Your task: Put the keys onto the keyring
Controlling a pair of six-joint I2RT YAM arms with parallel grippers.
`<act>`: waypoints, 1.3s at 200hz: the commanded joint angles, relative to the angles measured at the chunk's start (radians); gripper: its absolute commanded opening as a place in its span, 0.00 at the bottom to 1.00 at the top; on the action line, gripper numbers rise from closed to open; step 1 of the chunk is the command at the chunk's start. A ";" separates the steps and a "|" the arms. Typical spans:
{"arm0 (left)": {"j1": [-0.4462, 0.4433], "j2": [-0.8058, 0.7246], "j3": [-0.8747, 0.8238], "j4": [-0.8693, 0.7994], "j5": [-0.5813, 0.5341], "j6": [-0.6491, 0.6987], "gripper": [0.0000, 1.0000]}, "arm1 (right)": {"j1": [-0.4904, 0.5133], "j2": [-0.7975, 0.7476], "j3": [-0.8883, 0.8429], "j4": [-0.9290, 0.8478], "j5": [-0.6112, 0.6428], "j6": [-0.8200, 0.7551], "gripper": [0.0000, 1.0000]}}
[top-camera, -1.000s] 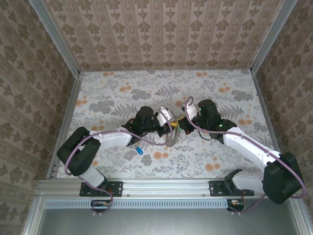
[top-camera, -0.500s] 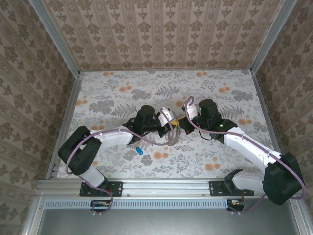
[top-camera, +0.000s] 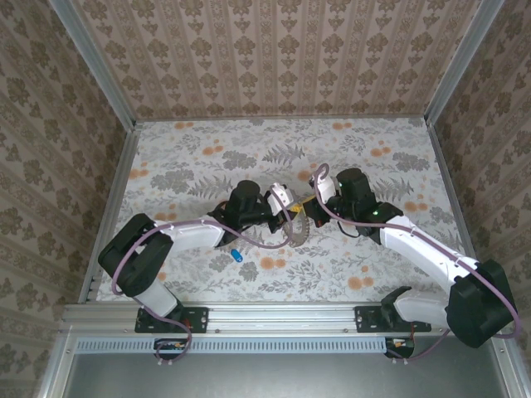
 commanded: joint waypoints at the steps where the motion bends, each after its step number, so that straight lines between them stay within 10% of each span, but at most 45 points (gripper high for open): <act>1: 0.008 0.002 -0.024 0.090 0.021 -0.017 0.00 | -0.012 -0.016 0.005 0.005 0.069 0.026 0.00; 173: 0.007 0.043 -0.029 0.116 -0.036 -0.042 0.00 | -0.016 -0.056 0.014 0.036 -0.029 0.002 0.00; 260: 0.007 0.052 -0.003 0.103 -0.042 -0.042 0.24 | -0.005 -0.046 0.037 0.004 -0.059 -0.021 0.00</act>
